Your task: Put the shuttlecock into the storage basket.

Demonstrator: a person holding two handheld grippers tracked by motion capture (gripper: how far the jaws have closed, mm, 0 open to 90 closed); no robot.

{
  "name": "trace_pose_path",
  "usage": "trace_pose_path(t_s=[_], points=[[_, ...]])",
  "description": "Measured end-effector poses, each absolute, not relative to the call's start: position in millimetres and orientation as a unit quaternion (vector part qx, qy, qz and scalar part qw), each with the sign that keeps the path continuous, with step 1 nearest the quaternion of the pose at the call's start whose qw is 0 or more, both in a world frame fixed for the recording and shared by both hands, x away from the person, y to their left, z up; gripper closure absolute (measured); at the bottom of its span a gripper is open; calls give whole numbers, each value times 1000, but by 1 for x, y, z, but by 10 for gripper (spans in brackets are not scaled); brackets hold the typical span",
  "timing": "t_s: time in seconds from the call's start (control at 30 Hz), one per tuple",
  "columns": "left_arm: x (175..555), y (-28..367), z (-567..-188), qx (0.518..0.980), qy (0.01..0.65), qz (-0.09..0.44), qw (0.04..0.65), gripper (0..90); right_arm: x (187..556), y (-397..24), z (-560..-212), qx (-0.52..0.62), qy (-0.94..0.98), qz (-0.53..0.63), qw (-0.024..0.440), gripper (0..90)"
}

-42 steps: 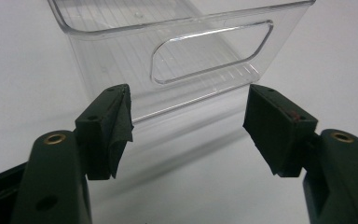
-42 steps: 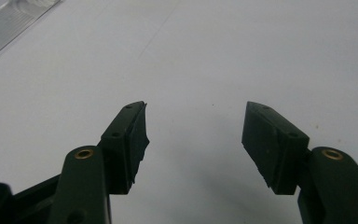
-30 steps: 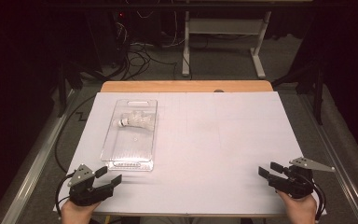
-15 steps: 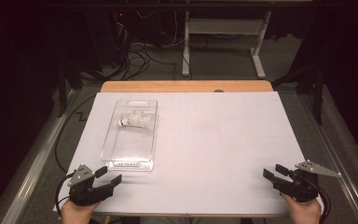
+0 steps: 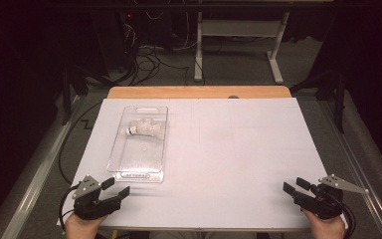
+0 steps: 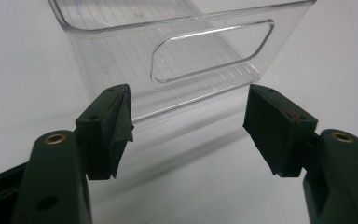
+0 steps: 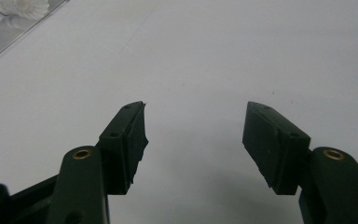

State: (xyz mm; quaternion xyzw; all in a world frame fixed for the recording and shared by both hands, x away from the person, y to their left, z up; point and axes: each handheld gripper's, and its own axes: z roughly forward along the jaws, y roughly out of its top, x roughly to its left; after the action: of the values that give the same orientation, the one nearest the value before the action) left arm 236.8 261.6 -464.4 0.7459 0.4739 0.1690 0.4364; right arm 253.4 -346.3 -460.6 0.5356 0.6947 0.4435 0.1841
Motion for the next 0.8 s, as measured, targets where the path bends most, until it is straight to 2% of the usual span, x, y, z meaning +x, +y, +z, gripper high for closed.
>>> trace_pose_path(t_s=[0.8], points=[[236, 260, -464, 753, 465, 166, 435, 334, 253, -348, -463, 541, 693, 444, 173, 388]])
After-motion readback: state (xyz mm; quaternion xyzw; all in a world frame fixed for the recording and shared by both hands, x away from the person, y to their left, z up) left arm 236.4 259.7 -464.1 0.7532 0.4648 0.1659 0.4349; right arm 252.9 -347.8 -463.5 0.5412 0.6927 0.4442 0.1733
